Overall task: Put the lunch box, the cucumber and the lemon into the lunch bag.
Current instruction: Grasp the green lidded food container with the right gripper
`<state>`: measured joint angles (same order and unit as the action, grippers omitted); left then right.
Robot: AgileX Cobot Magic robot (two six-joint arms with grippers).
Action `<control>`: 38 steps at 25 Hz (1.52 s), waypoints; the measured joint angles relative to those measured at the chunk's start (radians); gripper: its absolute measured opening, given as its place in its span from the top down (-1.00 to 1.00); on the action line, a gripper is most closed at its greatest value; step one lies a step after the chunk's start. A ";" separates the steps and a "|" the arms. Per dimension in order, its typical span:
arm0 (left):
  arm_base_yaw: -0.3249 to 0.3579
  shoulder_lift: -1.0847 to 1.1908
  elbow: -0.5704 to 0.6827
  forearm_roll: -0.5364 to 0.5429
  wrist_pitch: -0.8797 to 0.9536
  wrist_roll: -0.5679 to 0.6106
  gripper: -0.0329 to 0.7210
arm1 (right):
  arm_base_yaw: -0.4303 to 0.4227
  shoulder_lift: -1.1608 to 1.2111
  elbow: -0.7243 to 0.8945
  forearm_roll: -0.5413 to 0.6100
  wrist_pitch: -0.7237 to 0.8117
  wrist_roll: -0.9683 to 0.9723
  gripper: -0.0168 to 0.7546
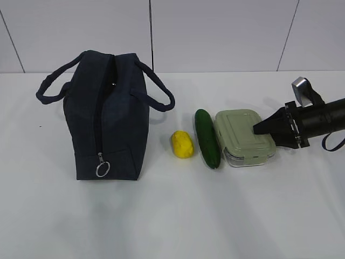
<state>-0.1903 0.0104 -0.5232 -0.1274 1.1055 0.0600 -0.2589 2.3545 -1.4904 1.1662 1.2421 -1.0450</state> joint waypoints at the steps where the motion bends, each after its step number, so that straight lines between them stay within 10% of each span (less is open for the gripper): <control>1: 0.000 0.000 0.000 -0.001 0.000 0.000 0.26 | 0.000 0.000 0.000 0.000 0.000 0.000 -0.14; 18: 0.000 0.435 -0.092 -0.035 -0.182 0.043 0.26 | 0.000 0.000 -0.002 0.000 0.005 0.002 -0.07; 38: 0.000 1.453 -0.722 -0.170 -0.178 0.114 -0.27 | 0.000 0.000 -0.002 -0.002 0.008 0.008 -0.07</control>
<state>-0.1903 1.4638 -1.2453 -0.2972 0.9274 0.1738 -0.2589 2.3545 -1.4922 1.1641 1.2500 -1.0368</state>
